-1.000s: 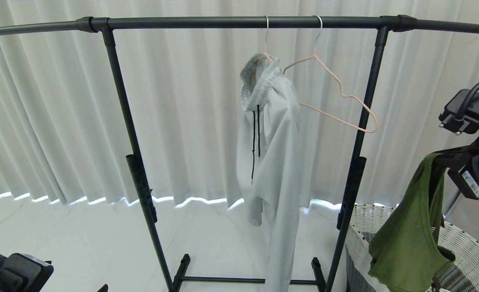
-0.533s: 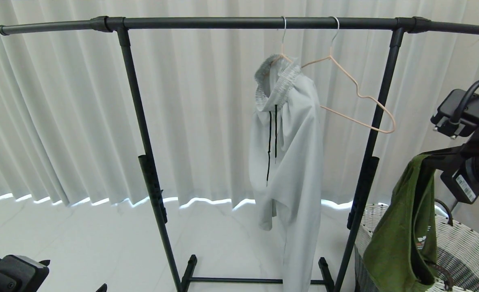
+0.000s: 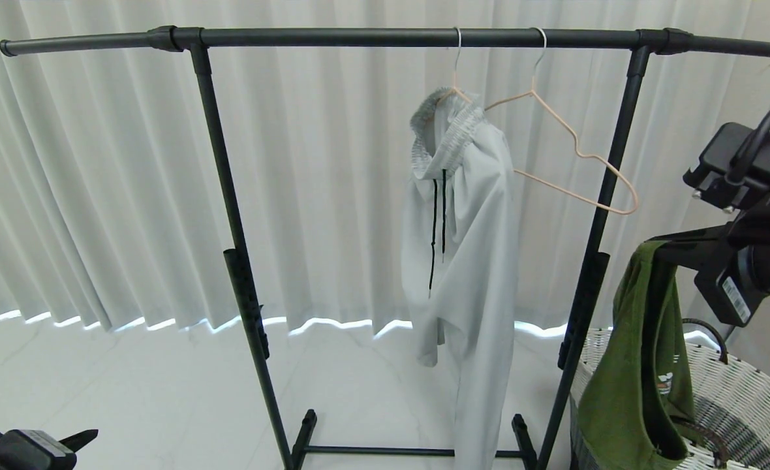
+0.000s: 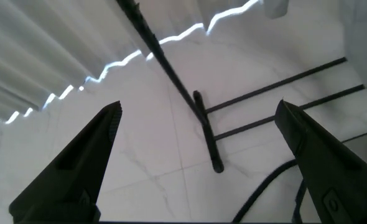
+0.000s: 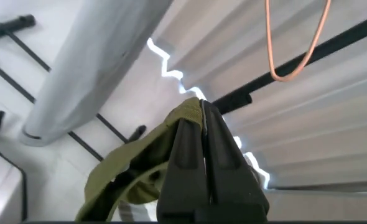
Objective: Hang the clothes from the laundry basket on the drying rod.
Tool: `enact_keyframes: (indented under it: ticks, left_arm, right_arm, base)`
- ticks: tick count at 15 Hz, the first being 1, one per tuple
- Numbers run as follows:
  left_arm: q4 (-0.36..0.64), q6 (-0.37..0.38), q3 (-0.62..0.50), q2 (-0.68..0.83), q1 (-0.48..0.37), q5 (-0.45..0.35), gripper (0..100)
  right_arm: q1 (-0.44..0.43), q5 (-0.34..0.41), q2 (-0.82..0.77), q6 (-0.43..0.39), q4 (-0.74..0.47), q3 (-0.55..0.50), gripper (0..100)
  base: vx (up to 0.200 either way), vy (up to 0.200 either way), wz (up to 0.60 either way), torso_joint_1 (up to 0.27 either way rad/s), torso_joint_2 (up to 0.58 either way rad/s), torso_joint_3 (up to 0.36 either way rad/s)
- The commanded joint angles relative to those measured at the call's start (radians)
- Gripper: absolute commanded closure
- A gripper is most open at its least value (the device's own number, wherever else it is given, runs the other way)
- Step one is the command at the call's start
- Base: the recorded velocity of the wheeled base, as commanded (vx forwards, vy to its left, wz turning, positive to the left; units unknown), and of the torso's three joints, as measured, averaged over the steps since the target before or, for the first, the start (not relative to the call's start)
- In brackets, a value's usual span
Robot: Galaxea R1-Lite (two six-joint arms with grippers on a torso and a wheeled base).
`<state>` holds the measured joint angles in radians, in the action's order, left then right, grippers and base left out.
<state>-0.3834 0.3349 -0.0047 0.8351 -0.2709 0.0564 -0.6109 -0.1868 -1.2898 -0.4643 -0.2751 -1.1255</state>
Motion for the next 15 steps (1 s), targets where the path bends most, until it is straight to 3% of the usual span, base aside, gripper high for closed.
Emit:
enact_keyframes:
  ticks: [1, 2, 4, 8, 11, 14, 15]
  left_arm:
    - [-0.002, -0.002, -0.038, -0.033, -0.019, -0.038, 0]
    - [-0.002, -0.004, -0.112, -0.024, -0.039, -0.113, 0]
    - [-0.002, -0.005, -0.239, 0.042, -0.09, -0.191, 0]
    - [-0.002, -0.053, -0.521, 0.295, -0.294, -0.198, 0]
    - [-0.002, -0.155, -0.673, 0.49, -0.426, -0.138, 0]
    - [-0.002, -0.303, -0.807, 0.679, -0.574, -0.01, 0]
    - [-0.002, -0.384, -0.874, 0.766, -0.642, 0.051, 0]
  right_arm:
    - [-0.029, 0.001, 0.0, 0.019, 0.001, -0.002, 100]
    - [-0.069, 0.003, 0.0, 0.076, 0.002, -0.003, 100]
    - [-0.119, 0.009, -0.003, 0.18, 0.007, -0.007, 100]
    - [-0.133, 0.066, -0.002, 0.274, 0.048, -0.005, 100]
    - [-0.13, 0.106, -0.013, 0.361, 0.089, -0.005, 100]
    - [-0.13, 0.127, -0.033, 0.403, 0.152, 0.0, 100]
    - [-0.116, 0.159, -0.039, 0.404, 0.168, 0.001, 100]
  base:
    - [0.0, 0.0, 0.0, 0.0, 0.0, 0.0]
    - [0.0, 0.0, 0.0, 0.0, 0.0, 0.0]
    - [0.0, 0.0, 0.0, 0.0, 0.0, 0.0]
    - [0.0, 0.0, 0.0, 0.0, 0.0, 0.0]
    - [0.0, 0.0, 0.0, 0.0, 0.0, 0.0]
    - [0.0, 0.0, 0.0, 0.0, 0.0, 0.0]
    - [0.0, 0.0, 0.0, 0.0, 0.0, 0.0]
